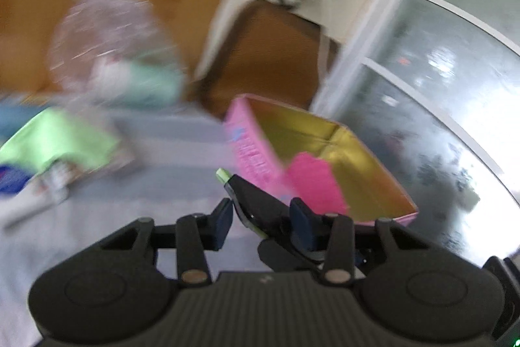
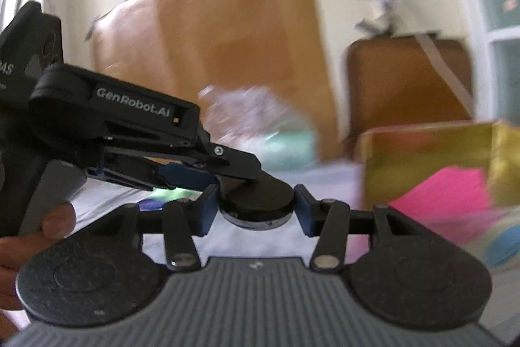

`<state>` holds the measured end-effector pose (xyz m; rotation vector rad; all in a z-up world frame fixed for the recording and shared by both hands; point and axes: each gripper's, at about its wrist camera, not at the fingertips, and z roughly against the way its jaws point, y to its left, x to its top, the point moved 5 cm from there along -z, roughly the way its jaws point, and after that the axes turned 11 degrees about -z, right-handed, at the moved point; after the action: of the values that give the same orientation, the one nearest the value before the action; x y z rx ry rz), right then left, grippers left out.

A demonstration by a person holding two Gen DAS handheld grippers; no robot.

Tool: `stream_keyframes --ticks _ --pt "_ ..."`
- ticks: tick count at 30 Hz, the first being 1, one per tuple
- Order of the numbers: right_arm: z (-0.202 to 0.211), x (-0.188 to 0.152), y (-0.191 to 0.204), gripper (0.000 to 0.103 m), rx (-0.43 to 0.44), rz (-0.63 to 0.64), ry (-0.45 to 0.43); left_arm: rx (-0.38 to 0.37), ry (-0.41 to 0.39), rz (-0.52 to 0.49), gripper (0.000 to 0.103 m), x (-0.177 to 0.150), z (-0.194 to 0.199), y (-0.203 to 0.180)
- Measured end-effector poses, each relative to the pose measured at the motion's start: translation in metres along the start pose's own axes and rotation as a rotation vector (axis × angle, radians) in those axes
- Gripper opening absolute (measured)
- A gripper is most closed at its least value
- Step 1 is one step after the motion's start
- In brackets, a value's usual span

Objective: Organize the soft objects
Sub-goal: 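Carry the black oval item into the pink tin box and release it, then grasp the light green cloth with the right tool and lift it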

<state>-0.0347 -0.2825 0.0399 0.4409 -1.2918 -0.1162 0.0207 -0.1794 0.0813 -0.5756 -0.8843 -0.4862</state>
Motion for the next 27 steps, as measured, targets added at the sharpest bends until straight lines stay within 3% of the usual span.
stream_keyframes --ticks 7,13,18,20,23,27 --pt "0.005 0.02 -0.076 0.053 -0.201 -0.014 -0.049 -0.088 0.057 -0.082 0.039 0.023 -0.077 -0.058" --pt "0.002 0.018 -0.119 0.058 -0.378 -0.028 -0.033 -0.073 0.104 -0.106 0.042 0.017 -0.117 -0.074" --pt "0.021 0.015 -0.108 0.058 -0.38 -0.044 -0.106 -0.062 0.051 -0.092 0.042 0.013 -0.086 -0.058" --pt "0.021 0.017 -0.096 0.058 -0.34 -0.038 -0.125 -0.041 0.022 -0.085 0.042 0.01 -0.064 -0.043" --pt "0.02 0.019 -0.067 0.057 -0.268 0.01 -0.136 0.032 -0.007 -0.066 0.042 -0.005 -0.029 -0.009" --pt "-0.002 0.008 -0.02 0.057 -0.124 0.074 -0.063 0.218 -0.014 -0.012 0.042 -0.043 0.016 0.054"
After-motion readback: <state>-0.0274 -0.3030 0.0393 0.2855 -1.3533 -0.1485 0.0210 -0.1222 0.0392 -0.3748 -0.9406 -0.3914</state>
